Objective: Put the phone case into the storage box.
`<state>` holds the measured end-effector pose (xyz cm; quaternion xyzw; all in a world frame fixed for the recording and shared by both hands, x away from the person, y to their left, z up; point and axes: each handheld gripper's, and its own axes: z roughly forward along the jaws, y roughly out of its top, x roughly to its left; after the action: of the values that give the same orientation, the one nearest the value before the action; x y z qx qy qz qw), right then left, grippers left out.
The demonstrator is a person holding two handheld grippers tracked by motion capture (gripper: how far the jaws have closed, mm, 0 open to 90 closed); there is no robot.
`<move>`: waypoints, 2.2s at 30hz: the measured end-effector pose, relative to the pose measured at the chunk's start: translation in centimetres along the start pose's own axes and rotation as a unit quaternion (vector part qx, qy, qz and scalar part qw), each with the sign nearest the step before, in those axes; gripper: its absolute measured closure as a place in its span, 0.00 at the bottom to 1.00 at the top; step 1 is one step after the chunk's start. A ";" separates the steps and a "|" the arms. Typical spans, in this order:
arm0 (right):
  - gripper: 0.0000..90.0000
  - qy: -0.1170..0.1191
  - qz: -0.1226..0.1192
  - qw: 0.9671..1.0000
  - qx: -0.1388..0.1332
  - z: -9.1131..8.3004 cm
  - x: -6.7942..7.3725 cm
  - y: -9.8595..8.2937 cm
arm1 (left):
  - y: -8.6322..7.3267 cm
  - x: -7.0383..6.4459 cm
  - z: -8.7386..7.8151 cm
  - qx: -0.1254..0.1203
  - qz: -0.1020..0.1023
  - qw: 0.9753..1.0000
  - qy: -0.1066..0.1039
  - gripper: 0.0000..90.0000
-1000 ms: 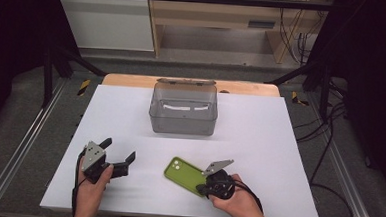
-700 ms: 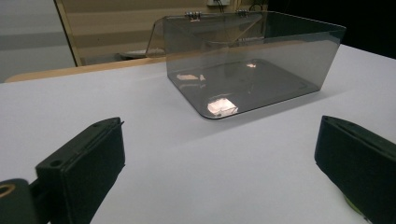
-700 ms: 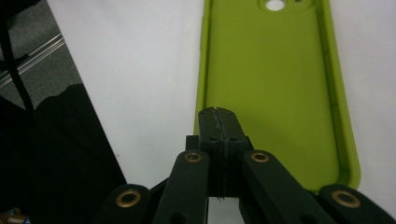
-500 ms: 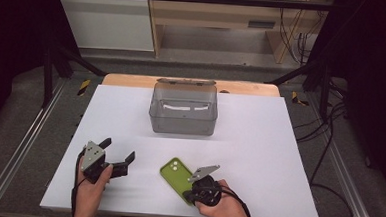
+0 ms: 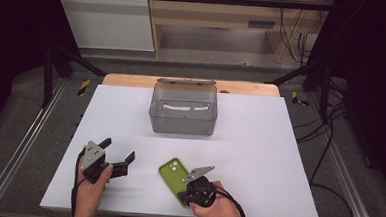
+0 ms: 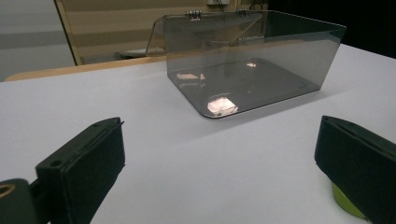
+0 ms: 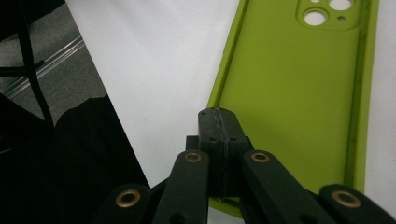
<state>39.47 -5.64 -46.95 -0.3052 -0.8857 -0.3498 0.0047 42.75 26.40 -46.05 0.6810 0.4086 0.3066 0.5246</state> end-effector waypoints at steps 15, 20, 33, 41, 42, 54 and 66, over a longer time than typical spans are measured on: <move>0.50 -0.066 0.008 0.997 -0.049 -1.5 0.9 0.0 | 0.0 0.0 0.0 0.001 0.000 1.000 0.000 0.02; 0.32 -0.084 0.000 0.995 -0.045 -1.4 1.8 0.0 | 0.0 -0.1 0.0 0.003 0.001 1.000 -0.002 0.02; 0.72 -0.093 -0.039 0.995 -0.013 0.1 3.6 -0.3 | 0.0 -0.1 0.1 0.002 -0.001 1.000 -0.004 0.02; 0.88 -0.105 -0.037 0.994 -0.007 0.3 3.7 -0.5 | 0.0 -0.1 0.1 0.003 -0.003 1.000 -0.001 0.02; 0.89 -0.112 -0.039 0.993 -0.009 0.4 3.9 -0.6 | 0.0 -0.1 0.1 0.003 -0.003 1.000 -0.001 0.02; 0.95 -0.157 -0.056 0.986 -0.023 0.7 5.2 -1.3 | 0.1 -0.4 0.0 0.012 0.001 1.000 0.001 0.02; 0.98 -0.142 -0.028 0.988 -0.058 -0.2 3.9 -1.5 | 0.2 0.1 -0.3 0.004 -0.015 1.000 0.006 0.02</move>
<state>35.46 -4.57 -46.90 -0.3266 -0.8639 -0.3533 -0.1489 42.60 26.65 -45.78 0.6751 0.4228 0.3013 0.5241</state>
